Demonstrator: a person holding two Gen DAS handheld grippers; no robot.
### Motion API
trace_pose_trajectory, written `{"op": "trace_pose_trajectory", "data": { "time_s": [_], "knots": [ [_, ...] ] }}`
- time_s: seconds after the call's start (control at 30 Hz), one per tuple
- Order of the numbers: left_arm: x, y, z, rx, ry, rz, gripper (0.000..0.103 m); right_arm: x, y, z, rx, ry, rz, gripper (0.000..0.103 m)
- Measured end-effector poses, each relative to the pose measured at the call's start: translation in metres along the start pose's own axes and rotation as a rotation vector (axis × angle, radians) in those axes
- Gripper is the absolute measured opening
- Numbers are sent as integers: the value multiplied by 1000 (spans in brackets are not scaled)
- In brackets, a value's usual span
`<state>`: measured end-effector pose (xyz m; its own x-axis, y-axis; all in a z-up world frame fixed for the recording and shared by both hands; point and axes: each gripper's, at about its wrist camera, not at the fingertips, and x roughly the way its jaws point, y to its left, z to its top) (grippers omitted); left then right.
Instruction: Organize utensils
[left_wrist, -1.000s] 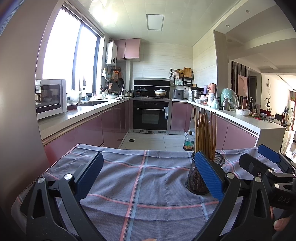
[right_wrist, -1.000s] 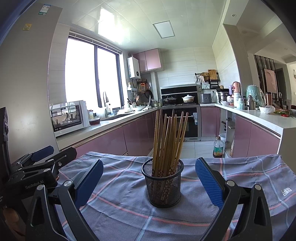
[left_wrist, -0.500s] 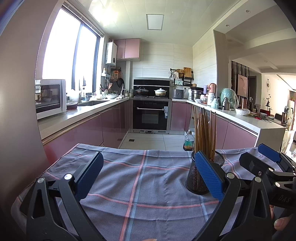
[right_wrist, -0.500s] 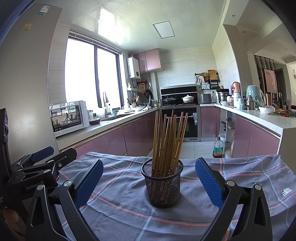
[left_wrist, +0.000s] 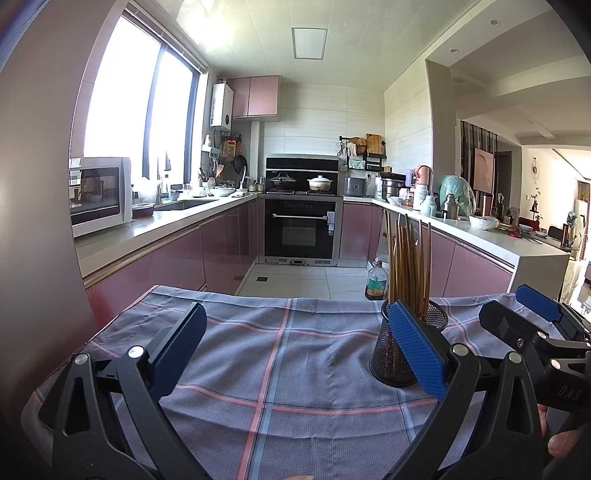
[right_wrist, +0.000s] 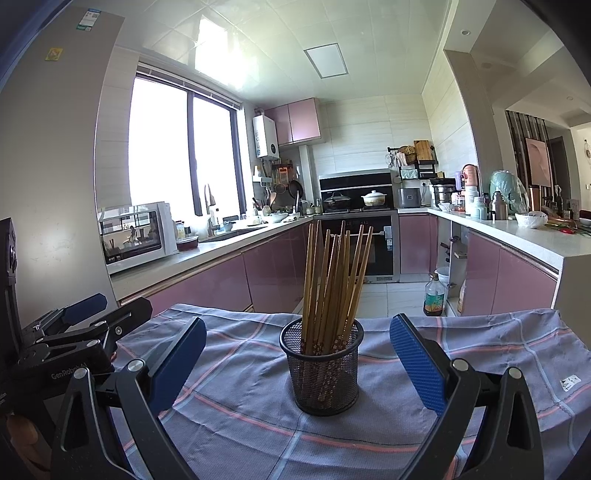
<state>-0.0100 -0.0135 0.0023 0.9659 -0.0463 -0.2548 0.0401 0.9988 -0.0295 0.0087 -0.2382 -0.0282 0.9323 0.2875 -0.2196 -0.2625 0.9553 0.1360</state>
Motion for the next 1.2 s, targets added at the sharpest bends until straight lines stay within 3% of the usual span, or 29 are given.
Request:
{"op": "trace_pose_trajectory", "data": {
  "time_s": [1.2],
  "knots": [
    [-1, -1, -1, 0, 3, -1, 97, 0, -3, 2, 1, 0, -3, 96]
  ]
}}
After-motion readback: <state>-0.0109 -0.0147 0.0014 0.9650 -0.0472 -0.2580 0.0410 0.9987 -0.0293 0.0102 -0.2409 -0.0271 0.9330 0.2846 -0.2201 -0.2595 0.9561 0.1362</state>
